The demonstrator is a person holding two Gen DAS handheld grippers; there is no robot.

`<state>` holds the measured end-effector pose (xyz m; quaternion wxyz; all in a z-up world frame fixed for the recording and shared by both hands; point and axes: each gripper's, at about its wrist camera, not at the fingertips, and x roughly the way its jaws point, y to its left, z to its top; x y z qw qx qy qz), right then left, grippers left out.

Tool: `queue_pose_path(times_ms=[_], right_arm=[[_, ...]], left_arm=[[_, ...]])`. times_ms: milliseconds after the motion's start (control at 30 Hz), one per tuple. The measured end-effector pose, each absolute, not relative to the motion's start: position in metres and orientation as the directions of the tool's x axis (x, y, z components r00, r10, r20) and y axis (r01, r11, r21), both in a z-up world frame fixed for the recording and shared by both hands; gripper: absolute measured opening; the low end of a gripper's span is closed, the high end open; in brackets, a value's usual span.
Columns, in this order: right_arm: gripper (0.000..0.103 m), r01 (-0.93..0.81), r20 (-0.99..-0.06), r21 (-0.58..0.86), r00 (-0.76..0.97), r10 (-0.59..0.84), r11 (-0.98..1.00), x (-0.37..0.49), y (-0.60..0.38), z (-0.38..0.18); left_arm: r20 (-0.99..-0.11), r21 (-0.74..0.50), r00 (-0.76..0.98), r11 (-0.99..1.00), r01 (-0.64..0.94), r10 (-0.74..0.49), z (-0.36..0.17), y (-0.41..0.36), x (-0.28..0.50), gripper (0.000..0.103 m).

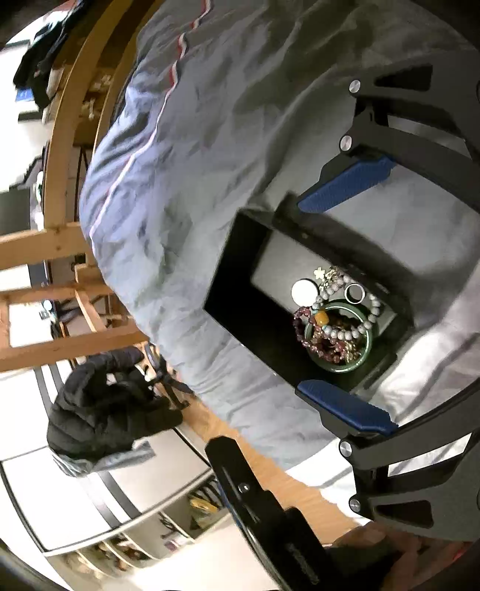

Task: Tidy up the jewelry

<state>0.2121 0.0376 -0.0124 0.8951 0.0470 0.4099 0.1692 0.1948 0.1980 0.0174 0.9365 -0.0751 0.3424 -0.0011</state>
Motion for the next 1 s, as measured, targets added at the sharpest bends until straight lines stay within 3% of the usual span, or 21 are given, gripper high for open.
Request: queue_pose_path(times_ms=[467,1000], right_arm=[[0.094,-0.184,-0.712,0.176,0.654,0.255,0.967,0.134,-0.009,0.045],[0.094,-0.206,-0.698,0.158,0.668,0.256,0.966,0.075,-0.03,0.066]], left_arm=[[-0.684,0.016,0.728,0.999,-0.048,0.046,0.065,0.192,0.109,0.085],[-0.715,0.2,0.684,0.98,0.0,0.146,0.06,0.172,0.063,0.085]])
